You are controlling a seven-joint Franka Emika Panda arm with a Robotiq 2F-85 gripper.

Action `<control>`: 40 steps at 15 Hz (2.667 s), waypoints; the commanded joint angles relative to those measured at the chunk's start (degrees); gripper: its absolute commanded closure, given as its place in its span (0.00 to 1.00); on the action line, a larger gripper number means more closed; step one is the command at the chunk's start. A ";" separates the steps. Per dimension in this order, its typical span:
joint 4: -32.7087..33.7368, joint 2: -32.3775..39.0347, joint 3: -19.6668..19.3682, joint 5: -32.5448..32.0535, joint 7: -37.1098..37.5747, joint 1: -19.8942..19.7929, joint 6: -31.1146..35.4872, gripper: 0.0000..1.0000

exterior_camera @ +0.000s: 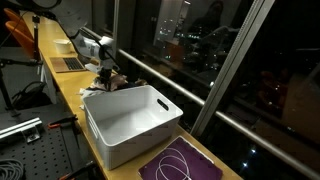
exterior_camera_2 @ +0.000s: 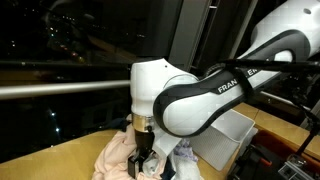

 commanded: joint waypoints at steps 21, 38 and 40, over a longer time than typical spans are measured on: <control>-28.14 -29.90 2.97 1.54 -4.86 -3.22 9.52 1.00; -21.44 -64.06 1.84 0.17 -11.26 -19.44 -31.53 1.00; -17.37 -65.92 1.58 -1.11 -12.98 -21.38 -36.55 1.00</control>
